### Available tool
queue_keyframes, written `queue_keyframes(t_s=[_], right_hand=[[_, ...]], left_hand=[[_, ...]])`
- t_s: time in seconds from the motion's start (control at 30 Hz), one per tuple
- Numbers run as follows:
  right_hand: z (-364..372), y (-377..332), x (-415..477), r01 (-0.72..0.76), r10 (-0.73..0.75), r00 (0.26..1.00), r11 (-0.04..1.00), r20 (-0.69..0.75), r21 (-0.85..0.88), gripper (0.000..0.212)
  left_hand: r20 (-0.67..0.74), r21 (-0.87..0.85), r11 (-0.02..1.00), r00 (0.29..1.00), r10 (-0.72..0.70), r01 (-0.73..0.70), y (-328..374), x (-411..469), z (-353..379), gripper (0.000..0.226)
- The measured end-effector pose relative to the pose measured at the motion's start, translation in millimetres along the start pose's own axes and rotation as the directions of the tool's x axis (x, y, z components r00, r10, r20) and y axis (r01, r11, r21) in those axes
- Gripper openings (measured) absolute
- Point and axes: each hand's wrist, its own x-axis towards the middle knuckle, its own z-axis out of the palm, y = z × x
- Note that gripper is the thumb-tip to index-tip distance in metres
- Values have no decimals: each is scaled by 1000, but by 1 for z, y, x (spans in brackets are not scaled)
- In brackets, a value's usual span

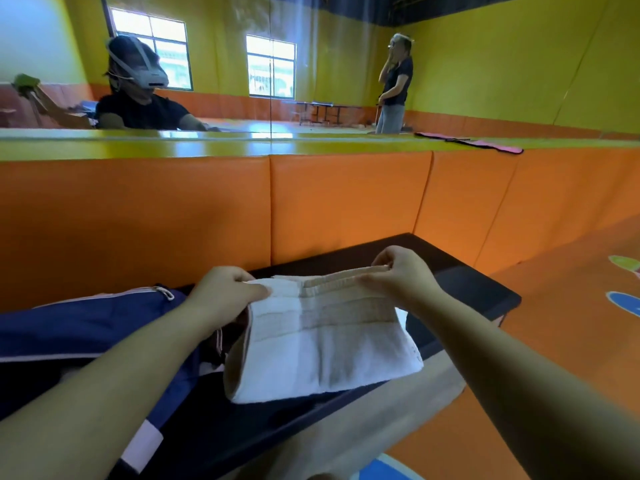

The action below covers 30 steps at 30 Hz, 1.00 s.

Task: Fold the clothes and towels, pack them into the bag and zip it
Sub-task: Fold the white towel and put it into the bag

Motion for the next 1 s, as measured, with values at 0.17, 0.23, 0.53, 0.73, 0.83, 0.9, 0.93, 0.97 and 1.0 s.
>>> queue_keyframes(t_s=[0.17, 0.23, 0.53, 0.73, 0.83, 0.9, 0.93, 0.97, 1.0], right_hand=[[14, -38, -20, 60, -66, 996, 991, 54, 117, 23], [17, -48, -27, 55, -73, 994, 978, 85, 202, 27], [19, -51, -38, -125, -123, 928, 787, 353, 604, 35], [25, -40, -39, 73, -199, 961, 852, 191, 518, 37], [14, -39, -41, 54, -206, 959, 808, 194, 587, 30], [7, -38, -43, 44, -218, 954, 780, 206, 625, 30], [6, -37, -44, 32, -226, 950, 757, 215, 653, 30], [6, -36, -45, 9, -225, 948, 727, 226, 686, 31], [6, -34, -45, -21, -217, 947, 697, 238, 716, 32]], left_hand=[[1, -87, 992, 996, 90, -89, 24, -12, 16, 14], [13, -103, 989, 994, 109, -107, 28, -15, 19, 16], [273, -428, 903, 958, 85, 41, 32, -24, 11, 28], [360, -355, 932, 910, 208, -73, 26, -28, 3, 35], [157, -299, 927, 946, 284, -228, 12, -29, 0, 27], [-55, -173, 940, 956, 288, -293, -4, -26, -3, 56], [-67, -121, 953, 960, 271, -278, -12, -25, -5, 78], [-4, -119, 964, 971, 239, -238, -19, -26, -7, 96], [110, -166, 968, 972, 205, -186, -24, -27, -8, 104]])
